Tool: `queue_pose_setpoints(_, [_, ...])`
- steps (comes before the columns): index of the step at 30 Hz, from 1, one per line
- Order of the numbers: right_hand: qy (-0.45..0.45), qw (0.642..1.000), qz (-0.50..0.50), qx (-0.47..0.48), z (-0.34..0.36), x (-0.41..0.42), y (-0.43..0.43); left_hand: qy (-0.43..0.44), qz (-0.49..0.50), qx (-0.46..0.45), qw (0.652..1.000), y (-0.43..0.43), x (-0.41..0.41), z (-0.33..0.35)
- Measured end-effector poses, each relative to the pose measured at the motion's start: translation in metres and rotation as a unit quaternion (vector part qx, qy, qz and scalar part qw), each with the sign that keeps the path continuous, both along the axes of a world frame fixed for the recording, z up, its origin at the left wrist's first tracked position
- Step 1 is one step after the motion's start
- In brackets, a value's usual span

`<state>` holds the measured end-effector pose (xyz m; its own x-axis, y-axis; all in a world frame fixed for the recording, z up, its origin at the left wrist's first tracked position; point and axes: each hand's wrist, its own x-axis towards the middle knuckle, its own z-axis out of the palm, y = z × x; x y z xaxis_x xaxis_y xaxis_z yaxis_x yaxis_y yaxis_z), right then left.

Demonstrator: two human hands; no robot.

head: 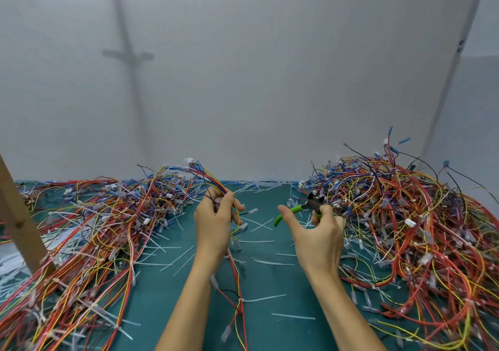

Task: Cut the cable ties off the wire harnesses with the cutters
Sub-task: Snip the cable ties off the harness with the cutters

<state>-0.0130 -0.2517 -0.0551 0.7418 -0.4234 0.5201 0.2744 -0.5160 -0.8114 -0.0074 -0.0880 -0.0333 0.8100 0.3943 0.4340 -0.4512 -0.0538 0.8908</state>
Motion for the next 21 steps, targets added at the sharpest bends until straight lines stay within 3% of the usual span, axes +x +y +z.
queue_pose_setpoints(5, [0.038,0.995,0.005,0.095,-0.004,0.004,0.004,0.003,-0.003,0.01,1.0,-0.002,-0.001,-0.001])
queue_pose_setpoints(12, [0.067,0.948,0.14,0.278,0.003,0.01,0.005,0.009,-0.011,0.012,1.0,-0.005,0.0,-0.001])
queue_pose_setpoints(17, [0.133,0.928,0.22,0.271,0.004,0.012,0.006,0.021,-0.039,0.004,0.999,-0.004,0.001,-0.001])
queue_pose_setpoints(21, [0.123,0.926,0.289,0.208,0.005,0.007,0.012,0.03,-0.076,-0.025,0.996,-0.004,0.0,0.0])
